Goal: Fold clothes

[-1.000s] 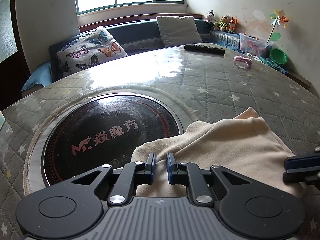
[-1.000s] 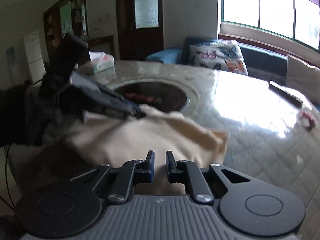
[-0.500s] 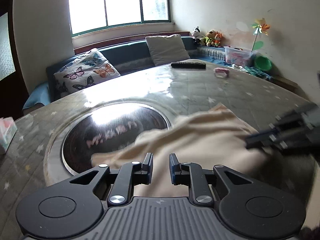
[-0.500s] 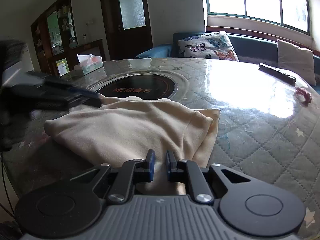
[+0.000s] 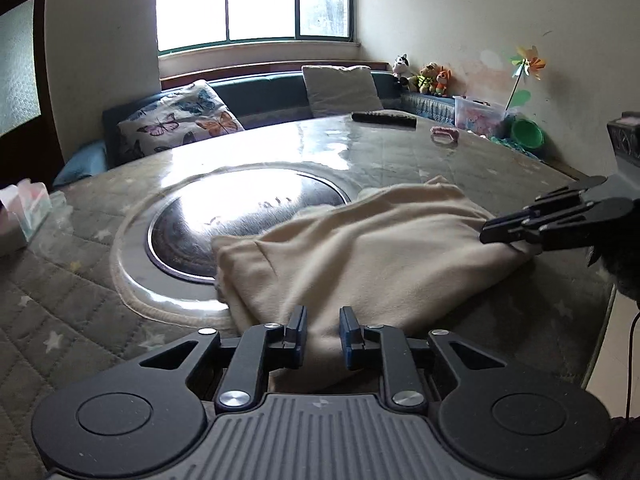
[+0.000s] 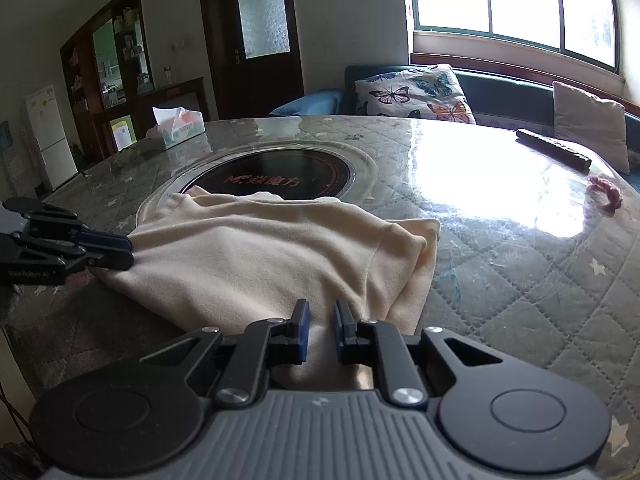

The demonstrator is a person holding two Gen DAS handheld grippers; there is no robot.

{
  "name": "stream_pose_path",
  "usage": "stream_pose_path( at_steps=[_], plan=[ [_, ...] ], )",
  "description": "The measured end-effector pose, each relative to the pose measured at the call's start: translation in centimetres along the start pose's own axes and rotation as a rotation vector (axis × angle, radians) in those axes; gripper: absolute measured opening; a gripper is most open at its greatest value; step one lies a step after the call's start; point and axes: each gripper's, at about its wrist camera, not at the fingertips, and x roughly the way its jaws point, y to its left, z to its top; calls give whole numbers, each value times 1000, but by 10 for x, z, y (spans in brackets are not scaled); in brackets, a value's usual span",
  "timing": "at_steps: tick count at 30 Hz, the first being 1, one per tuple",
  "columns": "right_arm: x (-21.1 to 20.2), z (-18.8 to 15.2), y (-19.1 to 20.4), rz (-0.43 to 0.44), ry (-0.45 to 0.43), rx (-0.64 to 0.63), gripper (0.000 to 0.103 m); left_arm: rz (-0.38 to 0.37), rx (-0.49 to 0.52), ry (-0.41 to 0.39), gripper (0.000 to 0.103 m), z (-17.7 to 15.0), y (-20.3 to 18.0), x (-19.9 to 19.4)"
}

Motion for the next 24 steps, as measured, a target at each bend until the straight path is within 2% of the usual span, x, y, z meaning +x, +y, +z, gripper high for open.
stream_pose_path(
  at_steps=[6,12,17,24],
  plan=[
    [0,0,0,0,3,-4,13,12,-14,29,21,-8,10,-2],
    [3,13,6,-3,23,-32,17,5,-32,-3,21,16,12,0],
    [13,26,12,6,19,-52,18,1,-27,30,21,30,12,30],
    [38,40,10,7,37,-65,18,50,-71,88,21,35,35,60]
  ],
)
